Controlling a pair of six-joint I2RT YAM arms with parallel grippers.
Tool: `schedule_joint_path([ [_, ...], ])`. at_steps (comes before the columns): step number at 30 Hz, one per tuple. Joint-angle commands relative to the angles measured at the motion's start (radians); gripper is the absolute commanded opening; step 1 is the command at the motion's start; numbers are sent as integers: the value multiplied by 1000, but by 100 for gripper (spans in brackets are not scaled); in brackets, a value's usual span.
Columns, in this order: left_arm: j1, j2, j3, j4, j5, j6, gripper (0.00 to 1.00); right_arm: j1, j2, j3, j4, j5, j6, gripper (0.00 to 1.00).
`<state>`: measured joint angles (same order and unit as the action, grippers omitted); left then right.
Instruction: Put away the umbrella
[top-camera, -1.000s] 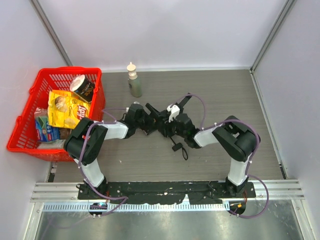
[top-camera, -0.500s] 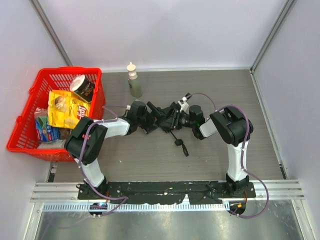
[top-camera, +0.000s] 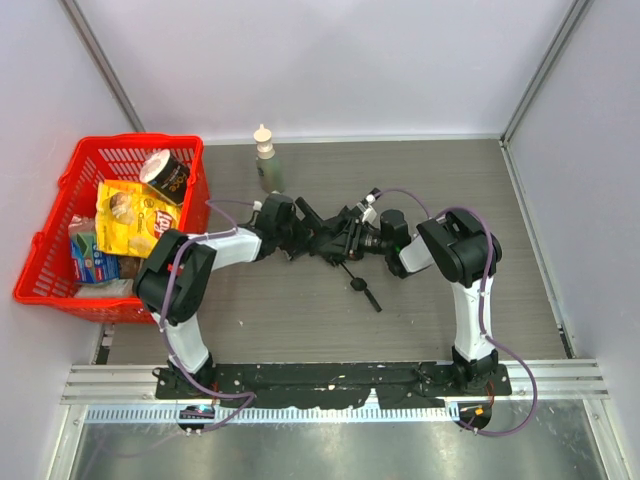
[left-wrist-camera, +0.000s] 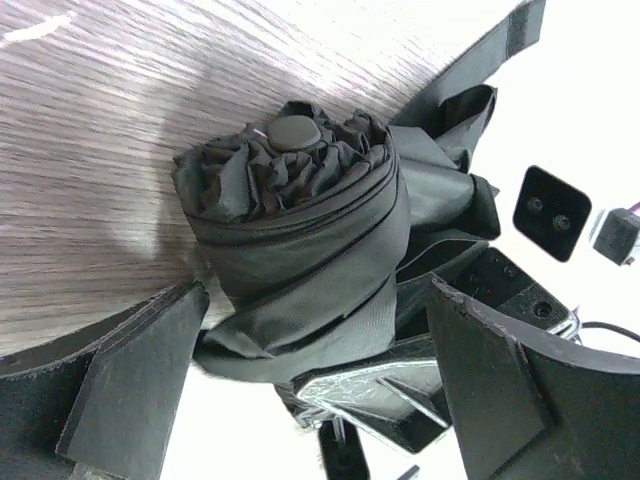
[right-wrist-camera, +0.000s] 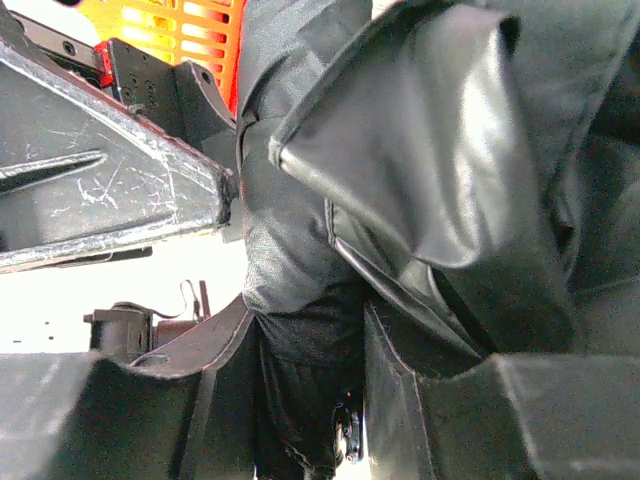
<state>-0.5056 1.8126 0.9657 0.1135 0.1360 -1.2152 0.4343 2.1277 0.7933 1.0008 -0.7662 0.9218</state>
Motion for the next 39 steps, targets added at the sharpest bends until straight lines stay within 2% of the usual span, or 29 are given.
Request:
schedule_joint_path([
  [1,25,10,2,-184,-125,128,100,17,60,-19,-307,-31,-20,1],
  [4,24,95,83,-282,-72,120,100,15,52,0,-341,-25,-53,1],
  [7,13,140,77,-262,-46,45,98,17,51,24,-378,-21,-89,1],
  [10,-11,168,79,-262,-88,25,94,18,55,41,-376,-22,-95,1],
  [16,-19,203,42,-196,-90,-20,74,18,31,61,-356,-53,-98,1],
  [20,-30,200,24,-164,-111,-17,64,17,11,83,-399,-74,-126,1],
  [22,-30,195,5,-134,-118,-10,52,18,5,87,-415,-85,-138,1],
  [23,-30,192,-2,-121,-118,-3,40,17,-3,89,-433,-85,-152,1],
  [24,-30,191,-5,-120,-121,2,23,18,-6,90,-465,-82,-173,1],
  [25,-31,189,-5,-127,-127,2,10,18,-15,92,-484,-70,-184,1],
  [26,-28,191,-10,-124,-121,3,6,18,-20,92,-505,-62,-196,4],
  [29,-31,195,-5,-121,-95,17,0,18,-55,95,-554,-21,-221,26],
  [32,-30,189,-25,-120,-73,16,0,20,-144,125,-724,75,-331,56],
  [34,-30,182,-33,-120,-67,23,0,20,-211,153,-837,131,-398,66],
  [39,-30,163,-27,-132,-56,52,0,50,-389,262,-1137,324,-622,71],
])
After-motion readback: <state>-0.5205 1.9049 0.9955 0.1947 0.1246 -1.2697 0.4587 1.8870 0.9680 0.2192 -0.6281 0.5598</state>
